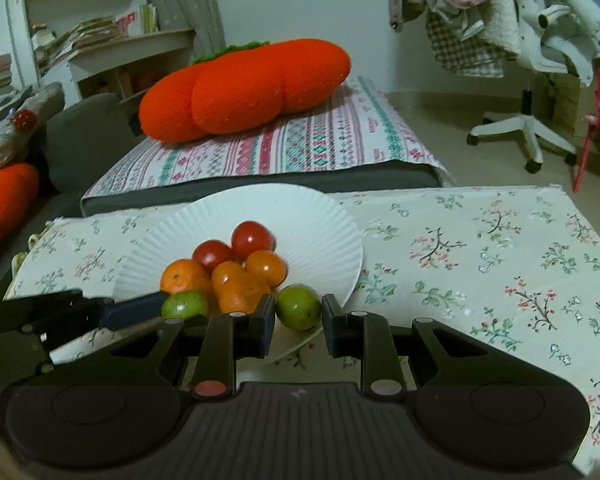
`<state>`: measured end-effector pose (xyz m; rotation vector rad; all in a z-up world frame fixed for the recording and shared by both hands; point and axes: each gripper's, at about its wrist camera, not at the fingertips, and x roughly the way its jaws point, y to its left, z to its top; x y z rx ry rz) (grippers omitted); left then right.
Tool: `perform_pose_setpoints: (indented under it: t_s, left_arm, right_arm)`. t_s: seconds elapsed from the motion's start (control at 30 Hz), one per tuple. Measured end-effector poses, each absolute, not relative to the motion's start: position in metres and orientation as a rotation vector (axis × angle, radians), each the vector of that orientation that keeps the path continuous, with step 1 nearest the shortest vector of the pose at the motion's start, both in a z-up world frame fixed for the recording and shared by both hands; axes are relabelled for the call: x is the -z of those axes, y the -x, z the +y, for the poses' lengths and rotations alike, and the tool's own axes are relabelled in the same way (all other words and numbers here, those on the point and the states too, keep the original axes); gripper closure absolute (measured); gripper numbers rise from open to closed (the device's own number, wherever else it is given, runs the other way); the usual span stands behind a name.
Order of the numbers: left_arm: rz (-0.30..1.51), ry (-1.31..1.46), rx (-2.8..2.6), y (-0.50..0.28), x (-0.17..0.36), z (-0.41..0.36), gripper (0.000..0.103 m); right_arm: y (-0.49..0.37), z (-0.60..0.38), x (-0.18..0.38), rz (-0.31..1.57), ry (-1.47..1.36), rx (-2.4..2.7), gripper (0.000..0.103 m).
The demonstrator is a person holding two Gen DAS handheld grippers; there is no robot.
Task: Organize fruits
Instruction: 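Carry both limes onto the white plate and open both tools, then return both tools to the brown kiwis on the cloth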
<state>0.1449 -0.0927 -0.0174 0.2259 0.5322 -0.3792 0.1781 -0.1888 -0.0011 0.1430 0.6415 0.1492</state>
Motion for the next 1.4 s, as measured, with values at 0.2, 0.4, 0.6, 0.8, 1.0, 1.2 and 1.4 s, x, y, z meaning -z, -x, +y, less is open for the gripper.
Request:
perform_pose_setpoints:
  t_s: [0.2, 0.4, 0.6, 0.8, 1.0, 1.2, 1.4]
  left_arm:
    - [0.543, -0.214, 0.335, -0.143, 0.012, -0.082, 0.072]
    - [0.565, -0.172, 0.254, -0.143, -0.003, -0.062, 0.071]
    - [0.605, -0.086, 0.186, -0.14, -0.011, -0.033, 0.071]
    - [0.651, -0.043, 0.147, -0.129, -0.016, -0.016, 0.071]
    - [0.691, -0.047, 0.127, -0.12, -0.017, -0.013, 0.071]
    - [0.737, -0.075, 0.106, -0.114, -0.01, -0.015, 0.07]
    - [0.745, -0.046, 0.082, -0.104, -0.015, -0.003, 0.064]
  right_arm:
    - [-0.176, -0.197, -0.002, 0.623, -0.195, -0.12, 0.067]
    - [-0.17, -0.211, -0.012, 0.6, -0.249, -0.087, 0.059]
    - [-0.173, -0.223, -0.011, 0.612, -0.299, -0.038, 0.053]
    - [-0.169, -0.219, -0.013, 0.602, -0.287, -0.055, 0.043]
    - [-0.166, -0.217, -0.015, 0.599, -0.276, -0.067, 0.038]
    - [-0.164, -0.21, -0.015, 0.619, -0.256, -0.101, 0.026]
    - [-0.146, -0.186, -0.019, 0.634, -0.162, -0.188, 0.022]
